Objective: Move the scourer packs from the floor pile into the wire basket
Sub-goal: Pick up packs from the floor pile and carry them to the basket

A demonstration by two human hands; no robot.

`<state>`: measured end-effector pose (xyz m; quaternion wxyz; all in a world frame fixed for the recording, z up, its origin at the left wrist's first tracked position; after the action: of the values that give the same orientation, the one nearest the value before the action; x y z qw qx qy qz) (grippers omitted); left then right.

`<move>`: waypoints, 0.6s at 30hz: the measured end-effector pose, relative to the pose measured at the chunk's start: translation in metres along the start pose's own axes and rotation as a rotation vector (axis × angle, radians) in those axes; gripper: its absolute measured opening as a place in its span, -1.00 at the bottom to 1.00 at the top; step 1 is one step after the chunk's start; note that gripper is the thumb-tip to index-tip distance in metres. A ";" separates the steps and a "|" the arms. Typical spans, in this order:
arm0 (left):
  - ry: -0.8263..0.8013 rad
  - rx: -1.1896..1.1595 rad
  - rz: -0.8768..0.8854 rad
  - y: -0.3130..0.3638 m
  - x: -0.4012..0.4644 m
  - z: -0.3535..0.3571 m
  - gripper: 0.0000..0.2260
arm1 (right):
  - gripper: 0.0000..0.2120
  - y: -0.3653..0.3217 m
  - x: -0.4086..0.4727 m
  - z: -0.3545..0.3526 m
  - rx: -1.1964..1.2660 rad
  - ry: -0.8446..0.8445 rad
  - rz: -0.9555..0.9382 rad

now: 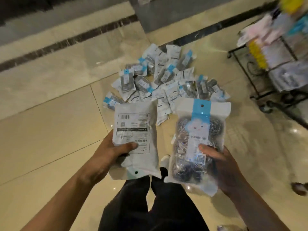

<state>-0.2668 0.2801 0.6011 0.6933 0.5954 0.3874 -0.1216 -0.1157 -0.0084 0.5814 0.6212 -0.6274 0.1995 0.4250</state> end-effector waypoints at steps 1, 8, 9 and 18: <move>-0.020 0.004 0.007 0.013 -0.013 0.007 -0.53 | -0.52 -0.010 -0.017 -0.001 0.020 -0.007 -0.012; -0.132 -0.025 0.102 0.075 -0.039 0.045 -0.68 | -0.50 -0.054 -0.087 -0.021 0.098 0.012 -0.035; -0.159 -0.015 0.108 0.080 -0.035 0.051 -0.68 | -0.40 -0.057 -0.091 -0.025 0.102 0.017 -0.056; -0.491 0.130 0.121 0.141 0.008 0.109 -0.71 | -0.67 -0.066 -0.148 -0.044 0.375 0.325 -0.228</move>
<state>-0.1298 0.2190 0.6977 0.7328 0.6134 0.1629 -0.2455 -0.1348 -0.0813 0.7310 0.7303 -0.5797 0.2997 0.2019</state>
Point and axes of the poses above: each hand's wrist, its own x-axis towards the middle knuckle, its own z-axis out of the palm, y = z × x, the point moved 6 cm from there along x, towards the middle knuckle, and after that the axes turned 3 degrees about z, right-handed, at the moved point
